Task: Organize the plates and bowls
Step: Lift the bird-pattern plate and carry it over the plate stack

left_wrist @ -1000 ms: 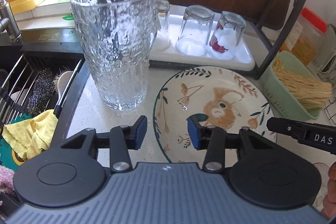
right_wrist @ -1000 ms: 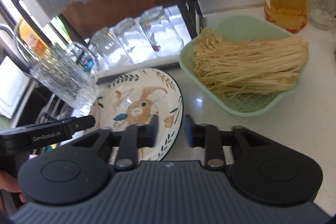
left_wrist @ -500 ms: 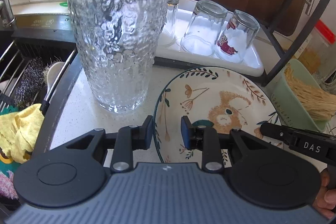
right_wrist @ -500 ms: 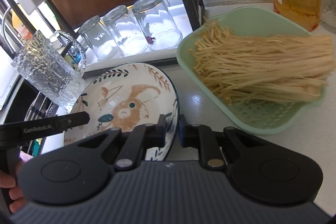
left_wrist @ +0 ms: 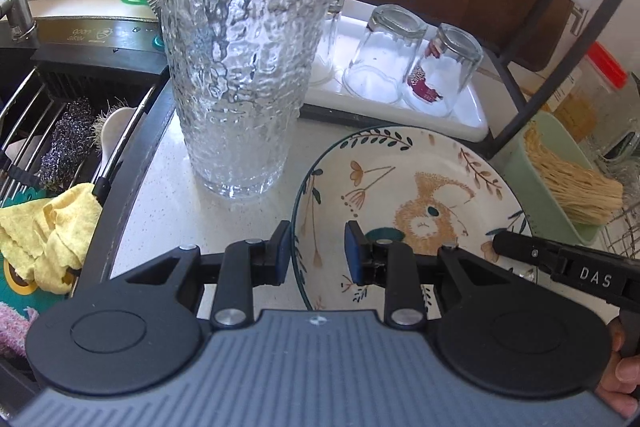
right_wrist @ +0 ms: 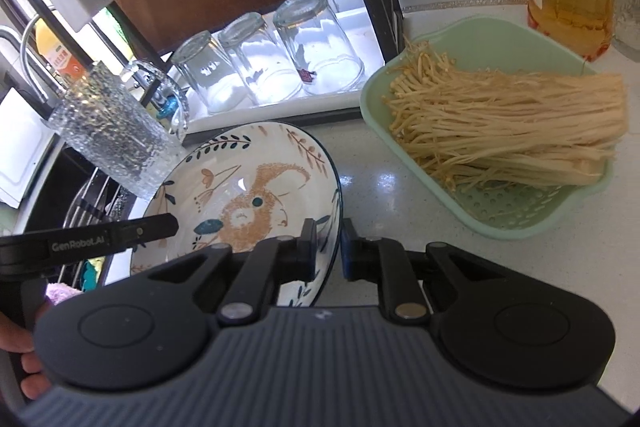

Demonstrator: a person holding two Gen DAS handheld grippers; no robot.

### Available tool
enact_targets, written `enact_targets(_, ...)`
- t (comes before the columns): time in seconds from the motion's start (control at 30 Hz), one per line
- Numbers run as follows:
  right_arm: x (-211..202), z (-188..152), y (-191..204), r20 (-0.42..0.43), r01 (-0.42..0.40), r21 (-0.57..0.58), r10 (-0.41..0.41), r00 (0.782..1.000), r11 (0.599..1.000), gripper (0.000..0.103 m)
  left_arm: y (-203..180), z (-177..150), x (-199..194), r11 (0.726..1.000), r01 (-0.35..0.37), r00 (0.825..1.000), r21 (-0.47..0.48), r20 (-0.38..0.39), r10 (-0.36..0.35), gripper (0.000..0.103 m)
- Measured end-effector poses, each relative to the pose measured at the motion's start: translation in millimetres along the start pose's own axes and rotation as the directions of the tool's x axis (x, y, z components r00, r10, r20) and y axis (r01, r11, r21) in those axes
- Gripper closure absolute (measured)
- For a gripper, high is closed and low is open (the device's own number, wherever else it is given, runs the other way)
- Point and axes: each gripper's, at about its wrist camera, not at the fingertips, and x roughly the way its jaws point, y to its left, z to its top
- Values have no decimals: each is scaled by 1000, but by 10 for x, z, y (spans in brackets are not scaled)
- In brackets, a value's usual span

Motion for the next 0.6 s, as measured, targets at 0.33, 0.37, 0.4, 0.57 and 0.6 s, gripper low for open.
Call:
enact_targets(0.33, -444, 10, 86, 26, 10, -22, -10, 1000, 1000, 87, -85, 37, -454, 998, 56, 998, -12, 4, -56, 71)
enact_targets(0.37, -489, -6, 78, 26, 4, -12, -3, 1000, 1000, 88, -97, 39, -503, 998, 62, 998, -14, 5, -62, 71)
enact_targets(0.4, -537, -18, 81, 25, 0, -9, 0, 1000, 1000, 88, -112, 33, -541, 998, 63, 998, -12, 6, -63, 71)
enact_targets(0.57, -791, -87, 90, 35, 10, 4, -10, 999, 1000, 87, -193, -9, -788, 994, 105, 994, -15, 8, -105, 71)
enact_targets(0.6, -843, -102, 91, 40, 12, 10, -12, 999, 1000, 87, -195, -15, -828, 993, 119, 993, -22, 8, -119, 71)
